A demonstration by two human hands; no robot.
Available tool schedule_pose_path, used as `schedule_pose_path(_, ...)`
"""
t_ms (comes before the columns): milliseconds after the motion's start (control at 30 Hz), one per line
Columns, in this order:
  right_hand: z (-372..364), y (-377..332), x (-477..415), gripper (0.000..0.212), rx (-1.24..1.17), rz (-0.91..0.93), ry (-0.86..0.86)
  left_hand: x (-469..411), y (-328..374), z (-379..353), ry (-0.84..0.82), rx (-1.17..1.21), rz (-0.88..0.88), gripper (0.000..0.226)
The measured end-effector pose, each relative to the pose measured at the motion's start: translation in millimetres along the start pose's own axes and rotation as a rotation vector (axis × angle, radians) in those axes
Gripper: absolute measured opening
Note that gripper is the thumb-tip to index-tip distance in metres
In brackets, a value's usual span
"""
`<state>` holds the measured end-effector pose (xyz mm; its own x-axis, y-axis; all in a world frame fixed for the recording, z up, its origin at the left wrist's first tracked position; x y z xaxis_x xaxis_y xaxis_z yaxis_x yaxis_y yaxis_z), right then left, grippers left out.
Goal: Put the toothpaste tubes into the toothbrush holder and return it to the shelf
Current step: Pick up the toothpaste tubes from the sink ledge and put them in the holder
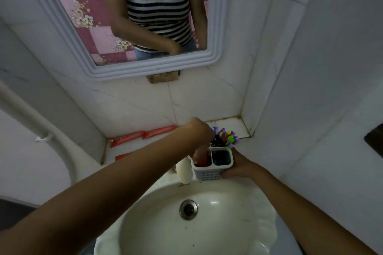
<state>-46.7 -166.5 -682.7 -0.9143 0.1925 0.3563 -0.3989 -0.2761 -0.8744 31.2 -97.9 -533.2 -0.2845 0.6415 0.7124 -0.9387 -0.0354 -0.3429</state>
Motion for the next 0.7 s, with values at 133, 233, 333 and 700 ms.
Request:
schedule_pose_path(133,0.0,2.4,0.0,0.093,-0.004,-0.011,-0.004,0.2,-2.4,-1.4,0.074,0.112,-0.022,0.04)
schedule_pose_path(233,-0.7,4.3,-2.3,0.089,-0.043,0.001,0.003,4.3,-5.2,-1.2,0.169,0.205,-0.077,0.04)
schedule_pose_path(333,-0.9,2.1,-2.2,0.093,-0.046,0.013,-0.004,10.0,-7.6,5.7,0.321,0.24,-0.07,0.025)
schedule_pose_path(700,-2.1,-9.1,-0.3,0.095,-0.021,0.055,-0.019,-9.8,-23.2,-8.9,0.188,0.352,-0.068,0.031)
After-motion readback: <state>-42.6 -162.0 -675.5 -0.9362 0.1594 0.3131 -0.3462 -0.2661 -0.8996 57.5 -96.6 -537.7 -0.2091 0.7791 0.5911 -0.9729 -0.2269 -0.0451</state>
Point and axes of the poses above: each hand's wrist, its own x-axis away from the middle knuckle, its own z-axis out of the back of the hand, y = z × x, the point moved 7 cm from there along -x, towards the middle knuckle, and after that the axes turned 7 degrees about -y, right-handed, at the moved point
